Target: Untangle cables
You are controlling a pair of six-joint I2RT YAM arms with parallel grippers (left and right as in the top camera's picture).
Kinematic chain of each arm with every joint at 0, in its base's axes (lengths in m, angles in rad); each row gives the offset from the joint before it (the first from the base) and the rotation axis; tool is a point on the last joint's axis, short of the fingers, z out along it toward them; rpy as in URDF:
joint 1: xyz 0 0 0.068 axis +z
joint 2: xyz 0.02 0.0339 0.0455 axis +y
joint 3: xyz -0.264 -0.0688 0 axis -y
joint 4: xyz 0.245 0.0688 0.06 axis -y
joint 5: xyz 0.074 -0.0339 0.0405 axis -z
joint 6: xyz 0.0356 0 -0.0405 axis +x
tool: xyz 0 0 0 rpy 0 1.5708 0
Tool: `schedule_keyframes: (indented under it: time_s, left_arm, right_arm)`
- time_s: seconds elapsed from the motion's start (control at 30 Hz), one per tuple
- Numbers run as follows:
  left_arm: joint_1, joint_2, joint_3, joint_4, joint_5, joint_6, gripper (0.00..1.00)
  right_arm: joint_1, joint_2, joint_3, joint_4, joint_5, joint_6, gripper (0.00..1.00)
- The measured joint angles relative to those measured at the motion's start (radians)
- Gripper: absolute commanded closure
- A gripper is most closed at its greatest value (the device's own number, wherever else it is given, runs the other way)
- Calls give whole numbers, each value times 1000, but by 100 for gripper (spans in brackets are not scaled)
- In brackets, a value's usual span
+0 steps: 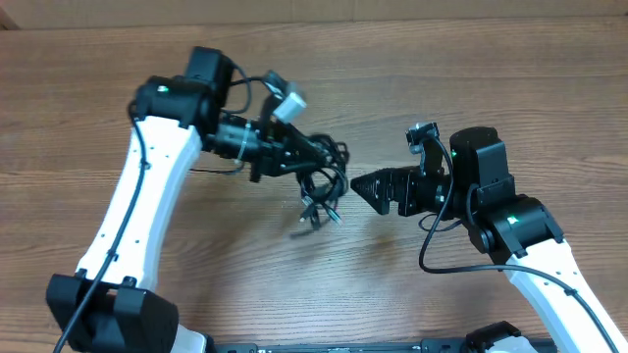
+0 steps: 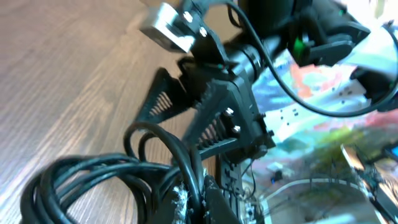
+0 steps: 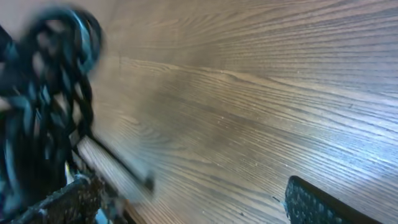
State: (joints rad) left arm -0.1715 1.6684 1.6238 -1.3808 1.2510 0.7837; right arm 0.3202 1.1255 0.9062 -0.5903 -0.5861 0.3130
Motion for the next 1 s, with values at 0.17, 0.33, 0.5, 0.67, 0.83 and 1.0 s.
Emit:
schedule_keyframes:
  time_s: [0.17,0.33,0.5,0.67,0.83,1.0]
  left_arm:
    - [58,-6,0,-14,52,0,96]
    - [74,-6,0,-15,165,11,96]
    - [74,-6,0,-26,234,12,96]
    - [74,-6,0,-39,264,12,96]
    - [74,-6,0,-45,269,12,96]
    - [73,-6,0,-45,275,12,96]
  right_arm:
    - [0,-56,0,12,-11,1,0]
    - [0,-90,0,66,-16,59,0]
    - [0,-90,0,144,-35,169,5]
    - [0,-91,0,268,-118,245,9]
    - [0,-91,0,281,-153,288,11]
    - [0,-91,0,282,-169,303,15]
